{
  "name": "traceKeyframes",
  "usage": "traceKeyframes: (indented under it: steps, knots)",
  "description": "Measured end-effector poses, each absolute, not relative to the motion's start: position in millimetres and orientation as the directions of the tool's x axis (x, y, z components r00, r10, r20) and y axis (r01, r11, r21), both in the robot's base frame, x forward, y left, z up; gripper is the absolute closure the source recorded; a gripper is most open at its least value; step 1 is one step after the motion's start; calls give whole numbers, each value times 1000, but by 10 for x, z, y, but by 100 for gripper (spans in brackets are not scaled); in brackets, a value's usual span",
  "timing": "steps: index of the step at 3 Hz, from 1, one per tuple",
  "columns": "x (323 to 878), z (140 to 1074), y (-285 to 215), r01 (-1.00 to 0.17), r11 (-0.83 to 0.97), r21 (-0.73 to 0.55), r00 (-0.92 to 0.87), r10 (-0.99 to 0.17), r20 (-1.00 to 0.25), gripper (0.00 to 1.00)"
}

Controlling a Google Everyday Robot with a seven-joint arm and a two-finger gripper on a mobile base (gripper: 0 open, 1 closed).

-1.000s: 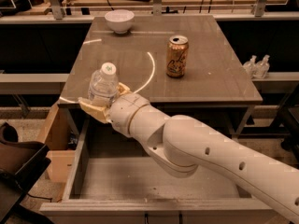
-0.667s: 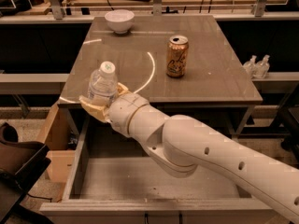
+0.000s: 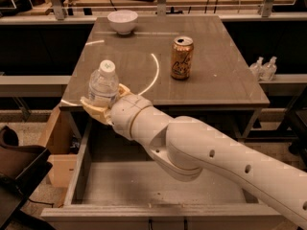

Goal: Place blue plastic bottle into top drawer

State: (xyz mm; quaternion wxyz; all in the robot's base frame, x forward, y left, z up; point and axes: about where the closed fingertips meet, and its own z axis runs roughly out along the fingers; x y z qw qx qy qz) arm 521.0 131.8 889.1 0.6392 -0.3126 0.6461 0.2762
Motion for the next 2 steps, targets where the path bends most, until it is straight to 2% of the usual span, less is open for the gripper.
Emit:
traceKeyframes:
  steps: [1,2]
  knots:
    - [5207,9049,1287,-759,650,-50,6,-69,-998,100]
    - [5251,9484,1164,-768,640,20,-62,-43,-997,100]
